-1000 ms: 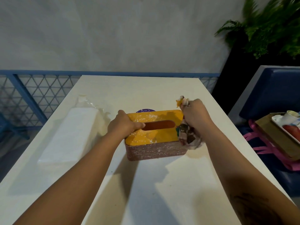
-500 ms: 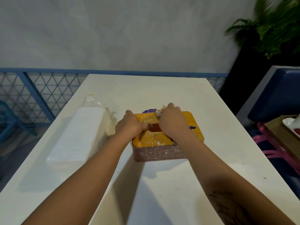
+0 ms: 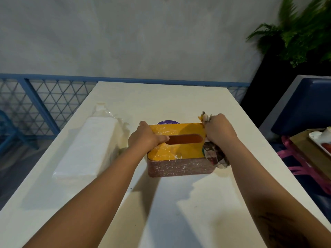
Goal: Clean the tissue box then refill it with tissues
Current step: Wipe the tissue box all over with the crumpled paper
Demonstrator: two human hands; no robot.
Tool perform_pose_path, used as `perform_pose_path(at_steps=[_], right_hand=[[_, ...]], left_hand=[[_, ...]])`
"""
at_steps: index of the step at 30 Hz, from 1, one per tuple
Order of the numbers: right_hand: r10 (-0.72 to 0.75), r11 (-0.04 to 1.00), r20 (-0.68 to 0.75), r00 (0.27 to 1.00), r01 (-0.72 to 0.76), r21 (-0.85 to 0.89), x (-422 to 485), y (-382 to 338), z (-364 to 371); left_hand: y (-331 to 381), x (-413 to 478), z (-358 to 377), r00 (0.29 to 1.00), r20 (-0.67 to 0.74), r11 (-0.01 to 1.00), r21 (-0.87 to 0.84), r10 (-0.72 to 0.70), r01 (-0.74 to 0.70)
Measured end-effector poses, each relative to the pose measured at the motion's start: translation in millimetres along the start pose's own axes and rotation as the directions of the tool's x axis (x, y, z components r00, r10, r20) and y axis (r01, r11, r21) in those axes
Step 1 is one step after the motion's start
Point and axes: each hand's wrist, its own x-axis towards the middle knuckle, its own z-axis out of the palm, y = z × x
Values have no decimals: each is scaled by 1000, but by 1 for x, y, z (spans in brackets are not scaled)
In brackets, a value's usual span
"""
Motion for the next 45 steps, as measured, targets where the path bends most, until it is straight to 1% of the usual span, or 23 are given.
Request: perform_pose_path(at_steps=[1,5,10,12,14,15,16,17,18,19,20,21,23,25,27,28,31,33,36,39,41,43,45], right_hand=[[-7,999,-15,1000,6,-41,-3,-2,4],[-218,936,0,976,209,-283,-19,-20,20],[-345,883,74,936,350,-312,-18,-43,40],[-366,881,112,924,383,-276,-20,-54,46],[-377,913,141,916,393,-112,-22,-61,45],[-355,933,180,917,361,-1,-20,-61,41],[-330,943,232,915,307,131,-17,-59,36],[-291,930,298,909,196,311,-14,-56,29],[-245,888,344,906,67,455,-13,-52,21],[-200,854,339,919,-6,520,-10,-45,12],[-167,855,304,938,-16,518,-8,-38,4],[-137,899,241,961,19,437,-4,-29,-2],[-99,981,78,992,84,176,1,-13,-8],[-56,998,-6,998,56,-27,4,-2,-6],[-43,988,-8,999,41,-146,1,-2,3],[-64,980,3,998,64,-190,-2,-4,9],[-192,940,20,981,189,-282,-7,-17,19],[-277,901,66,959,283,-328,-8,-26,25],[-384,848,125,915,403,-344,-14,-45,33],[-466,828,182,866,500,-254,-21,-57,40],[-486,853,220,846,514,-92,-21,-63,41],[-470,880,303,829,468,85,-16,-64,35],[-427,897,377,822,334,290,-7,-58,25]], left_hand=[[0,0,0,1000,-1,1000,2,3,-3],[0,0,1,1000,2,1000,8,-4,4],[1,1,2,1000,-14,1000,16,-11,11],[-1,3,3,999,-32,1000,25,-7,8],[-3,5,3,999,-45,999,46,-7,9],[-3,4,2,999,-36,999,41,-9,11],[-2,3,1,1000,-22,1000,26,-4,5],[-2,1,1,1000,-6,1000,4,-3,3],[-1,-1,0,1000,-1,1000,-17,-1,1],[-1,-2,0,1000,0,1000,-30,-7,7],[1,-2,0,1000,-4,999,-33,-13,13],[1,-3,1,1000,-5,999,-28,-21,21],[2,-3,1,1000,-5,1000,-11,-21,21],[2,-4,0,1000,-11,1000,3,-21,21],[2,-4,0,1000,-10,1000,8,-27,27],[3,-4,0,1000,-10,1000,7,-29,29],[3,-3,0,999,-15,1000,9,-30,30],[3,-3,1,999,-20,999,11,-34,34],[2,-3,2,999,-26,999,23,-41,41],[0,-2,3,998,-46,998,53,-34,37],[1,-2,2,998,-54,998,55,-39,42],[2,-4,1,998,-44,998,25,-54,55],[3,-5,2,997,-45,998,3,-65,65]])
